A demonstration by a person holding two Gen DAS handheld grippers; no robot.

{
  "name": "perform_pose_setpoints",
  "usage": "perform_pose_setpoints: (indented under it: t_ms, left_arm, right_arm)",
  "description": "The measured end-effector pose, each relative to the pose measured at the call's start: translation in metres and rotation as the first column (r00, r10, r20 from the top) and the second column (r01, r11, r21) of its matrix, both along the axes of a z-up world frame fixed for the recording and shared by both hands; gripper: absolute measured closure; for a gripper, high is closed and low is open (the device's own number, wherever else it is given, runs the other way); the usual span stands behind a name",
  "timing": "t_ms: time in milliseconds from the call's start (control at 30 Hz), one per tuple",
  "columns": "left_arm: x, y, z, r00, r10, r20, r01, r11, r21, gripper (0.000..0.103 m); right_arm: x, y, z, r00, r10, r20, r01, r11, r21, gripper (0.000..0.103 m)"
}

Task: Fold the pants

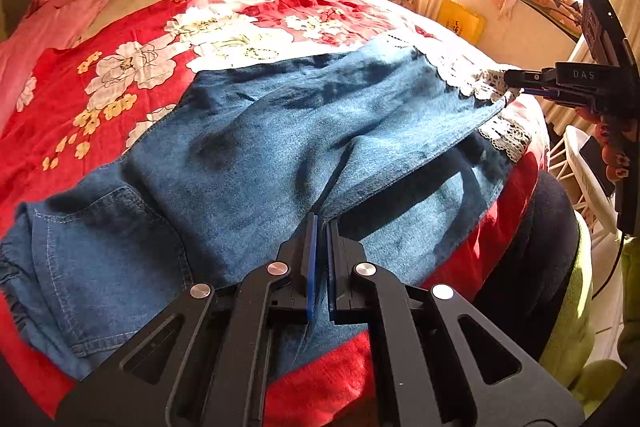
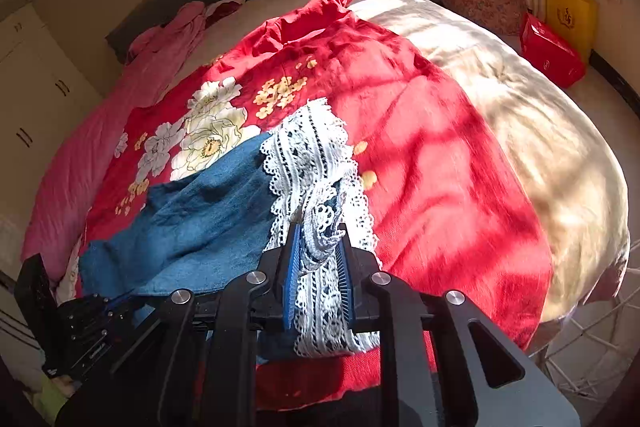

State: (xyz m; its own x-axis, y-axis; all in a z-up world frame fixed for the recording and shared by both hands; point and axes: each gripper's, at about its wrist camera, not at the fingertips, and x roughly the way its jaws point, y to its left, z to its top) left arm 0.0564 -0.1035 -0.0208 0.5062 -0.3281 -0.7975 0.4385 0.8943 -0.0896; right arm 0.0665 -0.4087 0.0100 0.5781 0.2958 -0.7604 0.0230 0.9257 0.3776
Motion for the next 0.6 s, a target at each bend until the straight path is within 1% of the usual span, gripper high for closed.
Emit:
perform_pose_setpoints:
  t_ms: [100,200,267,367,400,433,500,600]
  left_arm:
    - [-0.006,-0.002,0.000,1.000,-0.005,0.007,0.005,1.000,0.015,0.103]
    - [-0.009,-0.002,-0.001,1.000,-0.005,0.007,0.005,1.000,0.021,0.103]
    - [-0.012,-0.002,-0.002,1.000,-0.009,0.008,0.009,0.999,0.031,0.103]
    - [-0.018,-0.002,-0.002,1.000,-0.014,0.013,0.014,0.999,0.041,0.103]
    - [-0.019,-0.003,-0.002,1.000,-0.015,0.012,0.014,0.999,0.040,0.103]
    - [-0.020,-0.002,-0.002,1.000,-0.014,0.013,0.014,0.999,0.039,0.103]
    - [-0.019,-0.002,-0.003,1.000,-0.015,0.012,0.015,0.999,0.040,0.103]
    - [-0.019,-0.002,-0.007,1.000,-0.013,-0.004,0.013,0.999,0.039,0.103]
  right_arm:
    - [-0.012,-0.001,-0.011,1.000,-0.002,-0.026,0.002,1.000,0.001,0.086]
    - [-0.018,-0.004,-0.016,0.999,-0.003,-0.033,0.004,1.000,0.021,0.086]
    - [-0.021,-0.007,-0.015,1.000,-0.006,-0.026,0.007,0.999,0.037,0.086]
    - [-0.026,-0.011,-0.009,1.000,-0.010,-0.009,0.010,0.999,0.031,0.086]
    - [-0.027,-0.012,-0.008,1.000,-0.013,-0.005,0.013,1.000,0.025,0.088]
    - [-0.028,-0.013,-0.007,1.000,-0.015,-0.003,0.015,1.000,0.022,0.092]
    - [-0.028,-0.015,-0.009,1.000,-0.016,-0.008,0.016,1.000,0.027,0.092]
    - [-0.028,-0.017,-0.011,1.000,-0.029,-0.009,0.029,0.999,0.041,0.089]
